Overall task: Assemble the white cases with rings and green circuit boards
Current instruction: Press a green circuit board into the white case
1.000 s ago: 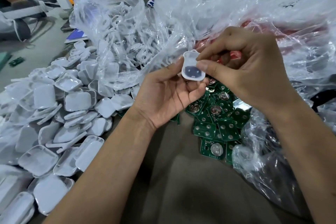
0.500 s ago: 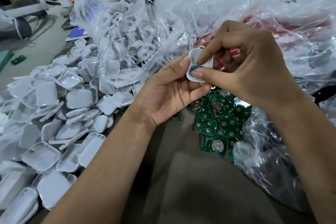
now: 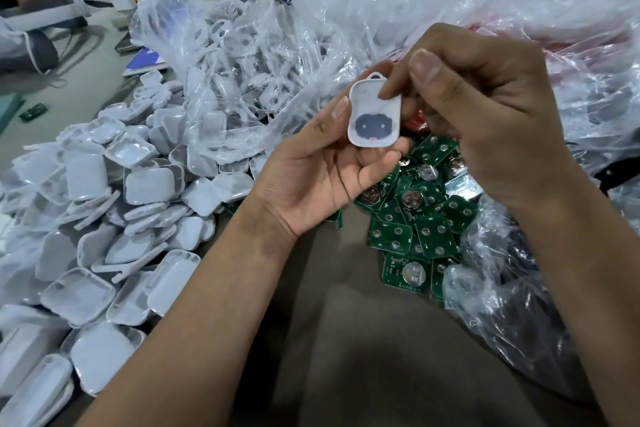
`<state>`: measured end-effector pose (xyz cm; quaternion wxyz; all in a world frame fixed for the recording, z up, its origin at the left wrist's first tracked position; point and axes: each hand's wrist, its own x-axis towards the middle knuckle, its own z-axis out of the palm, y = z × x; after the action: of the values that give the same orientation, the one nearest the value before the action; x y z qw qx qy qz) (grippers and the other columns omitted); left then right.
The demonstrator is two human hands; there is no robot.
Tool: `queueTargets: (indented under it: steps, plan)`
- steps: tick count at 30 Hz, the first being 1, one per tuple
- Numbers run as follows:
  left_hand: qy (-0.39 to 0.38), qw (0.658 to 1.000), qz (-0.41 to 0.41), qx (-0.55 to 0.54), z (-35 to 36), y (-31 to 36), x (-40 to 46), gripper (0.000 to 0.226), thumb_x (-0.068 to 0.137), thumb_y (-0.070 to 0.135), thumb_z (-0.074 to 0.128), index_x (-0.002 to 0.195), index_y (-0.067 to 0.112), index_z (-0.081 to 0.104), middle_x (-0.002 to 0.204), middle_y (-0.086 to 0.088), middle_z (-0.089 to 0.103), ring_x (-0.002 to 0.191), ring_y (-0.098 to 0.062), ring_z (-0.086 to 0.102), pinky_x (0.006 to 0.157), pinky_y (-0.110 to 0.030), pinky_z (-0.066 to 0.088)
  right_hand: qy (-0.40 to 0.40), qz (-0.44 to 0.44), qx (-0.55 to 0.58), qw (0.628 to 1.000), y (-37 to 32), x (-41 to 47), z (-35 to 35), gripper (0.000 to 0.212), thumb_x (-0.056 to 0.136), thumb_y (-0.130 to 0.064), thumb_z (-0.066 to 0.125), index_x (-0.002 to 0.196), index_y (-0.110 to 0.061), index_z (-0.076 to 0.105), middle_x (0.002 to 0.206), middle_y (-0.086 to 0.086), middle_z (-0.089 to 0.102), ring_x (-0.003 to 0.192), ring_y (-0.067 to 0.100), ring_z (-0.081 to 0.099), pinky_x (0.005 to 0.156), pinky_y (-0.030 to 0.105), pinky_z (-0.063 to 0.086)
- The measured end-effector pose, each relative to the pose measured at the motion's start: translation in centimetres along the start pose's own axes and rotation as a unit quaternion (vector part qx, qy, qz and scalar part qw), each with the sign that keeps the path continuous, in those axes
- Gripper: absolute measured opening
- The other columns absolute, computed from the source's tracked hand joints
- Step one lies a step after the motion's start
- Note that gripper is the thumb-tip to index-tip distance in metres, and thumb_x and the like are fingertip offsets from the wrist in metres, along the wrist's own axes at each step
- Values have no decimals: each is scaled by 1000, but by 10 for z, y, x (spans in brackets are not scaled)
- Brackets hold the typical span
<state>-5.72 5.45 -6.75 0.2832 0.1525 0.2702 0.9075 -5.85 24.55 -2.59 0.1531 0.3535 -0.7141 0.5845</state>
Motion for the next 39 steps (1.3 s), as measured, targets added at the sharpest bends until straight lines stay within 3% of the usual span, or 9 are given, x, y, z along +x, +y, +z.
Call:
queueTargets:
  steps: [4,8,12,15,19,22,26,33,39]
  plan:
    - [-2,1000,12,-4,0,1,1,50,82,10,79,130,8,66,117,-22,70,93,-38,74,85,-40,63,24,-11,-18,1000,1,0,4,21,108,-9,50,106,-7,71,82,-4,55,65,-6,54,65,9,38]
    - [26,998,44,-23,0,3,2,47,83,9,75,129,10,67,118,-21,70,97,-37,73,87,-38,62,38,-9,-89,995,3,0,7,24,108,-19,51,103,-14,74,93,1,59,83,1,56,70,13,40]
    - [55,996,69,-25,1,4,2,54,88,9,66,140,10,49,118,-21,70,102,-36,72,92,-38,59,30,-24,-175,984,5,-2,10,25,108,-27,53,111,-18,76,112,12,59,89,8,56,77,18,43]
    - [69,995,73,-19,2,4,2,75,80,6,78,146,9,41,116,-22,71,100,-35,74,91,-38,61,19,-32,-218,975,6,-2,11,25,108,-27,56,116,-18,78,120,14,57,94,19,58,80,26,47]
    - [59,995,76,-30,1,4,2,100,78,4,81,160,10,24,119,-25,69,101,-35,73,91,-39,61,12,-34,-241,970,8,-3,11,26,108,-25,57,115,-14,79,120,16,58,95,27,58,83,38,51]
    - [53,995,79,-34,0,5,2,101,77,3,80,161,11,24,120,-25,68,102,-36,73,92,-40,60,12,-37,-249,968,9,-4,11,25,107,-24,57,115,-14,79,120,17,58,95,31,58,83,42,51]
    - [40,995,77,-49,0,5,2,100,81,2,77,162,12,20,124,-27,65,104,-39,71,94,-41,59,16,-53,-250,967,6,-5,11,26,107,-25,56,116,-15,78,121,19,57,97,28,57,82,41,49]
    - [21,994,73,-76,-2,7,1,117,75,0,84,164,17,9,127,-28,60,104,-39,71,88,-42,62,1,-78,-252,965,-1,-6,14,25,106,-25,57,114,-16,78,122,21,58,96,26,58,81,36,47]
    - [28,994,78,-73,-4,6,2,114,73,1,86,163,14,17,127,-27,61,103,-38,71,89,-41,61,8,-86,-254,963,2,-6,14,25,107,-25,57,112,-16,79,122,20,58,98,25,58,80,41,48]
